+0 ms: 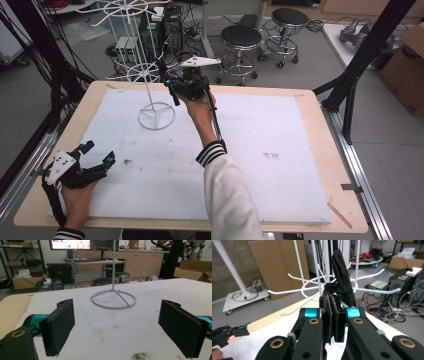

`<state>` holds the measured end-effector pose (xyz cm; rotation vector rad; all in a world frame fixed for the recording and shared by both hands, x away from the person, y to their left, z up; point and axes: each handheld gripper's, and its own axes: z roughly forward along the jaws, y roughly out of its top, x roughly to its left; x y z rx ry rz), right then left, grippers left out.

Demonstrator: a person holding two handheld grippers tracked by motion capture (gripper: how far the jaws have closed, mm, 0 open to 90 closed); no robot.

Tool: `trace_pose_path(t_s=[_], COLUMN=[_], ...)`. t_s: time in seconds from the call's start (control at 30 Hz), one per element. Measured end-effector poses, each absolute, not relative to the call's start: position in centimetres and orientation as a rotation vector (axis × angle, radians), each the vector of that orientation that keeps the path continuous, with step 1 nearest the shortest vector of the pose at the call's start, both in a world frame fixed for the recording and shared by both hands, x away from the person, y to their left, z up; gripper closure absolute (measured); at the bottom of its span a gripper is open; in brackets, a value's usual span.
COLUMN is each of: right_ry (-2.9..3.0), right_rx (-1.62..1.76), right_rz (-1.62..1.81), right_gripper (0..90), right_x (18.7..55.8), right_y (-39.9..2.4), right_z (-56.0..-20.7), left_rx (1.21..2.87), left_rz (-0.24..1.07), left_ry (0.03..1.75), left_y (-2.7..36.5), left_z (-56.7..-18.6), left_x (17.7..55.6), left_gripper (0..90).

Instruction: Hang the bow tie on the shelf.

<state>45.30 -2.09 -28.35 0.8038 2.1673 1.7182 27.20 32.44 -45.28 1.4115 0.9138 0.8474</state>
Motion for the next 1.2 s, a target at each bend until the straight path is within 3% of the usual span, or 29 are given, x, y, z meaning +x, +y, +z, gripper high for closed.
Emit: trace_pose_path(t_s=[0.8,1.07,1.2], right_ry=[2.317,2.373,2.394], right_rx=[0.841,0.849,0.871], right_rz=[1.606,1.563,1.58], right_gripper=[86.1,77.2,59.7], right_x=[46.0,46.1,46.0], right_y=[-1.2,-1.3,-1.7], right_z=[-30.4,-30.8,-30.8], left_rx=[1.412,1.412,1.416], left_rz=[0.846,0.845,0.85], left_ry=[0.91,0.909,0.907], left_y=[32.4,32.4,32.4], left_z=[-45.3,-45.3,-45.3], left_x=[27.1,27.1,27.1], left_gripper=[14.1,14.1,14.1])
